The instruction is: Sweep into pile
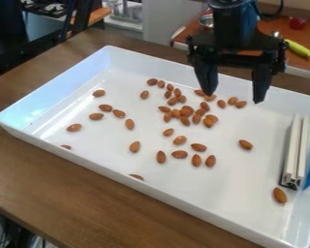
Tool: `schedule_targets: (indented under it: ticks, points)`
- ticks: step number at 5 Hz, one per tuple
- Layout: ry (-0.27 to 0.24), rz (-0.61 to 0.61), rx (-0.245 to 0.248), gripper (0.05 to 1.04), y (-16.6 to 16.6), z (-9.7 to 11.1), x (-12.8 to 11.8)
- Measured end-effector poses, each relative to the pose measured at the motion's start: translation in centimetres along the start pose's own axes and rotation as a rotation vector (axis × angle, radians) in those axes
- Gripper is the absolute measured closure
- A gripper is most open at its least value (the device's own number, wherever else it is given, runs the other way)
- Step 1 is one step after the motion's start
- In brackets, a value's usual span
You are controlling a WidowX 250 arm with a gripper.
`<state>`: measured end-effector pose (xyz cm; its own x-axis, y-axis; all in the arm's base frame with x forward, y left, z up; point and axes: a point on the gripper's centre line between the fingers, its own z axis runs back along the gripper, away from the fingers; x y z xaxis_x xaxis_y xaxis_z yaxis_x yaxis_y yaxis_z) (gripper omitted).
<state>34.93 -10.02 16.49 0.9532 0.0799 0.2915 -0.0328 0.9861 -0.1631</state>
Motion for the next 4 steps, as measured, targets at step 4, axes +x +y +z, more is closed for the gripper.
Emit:
schedule_targets:
  ticks: [4]
  points:
    - [0.120,0.081,0.023,0.087,-2.1,-5.7,-0.6]
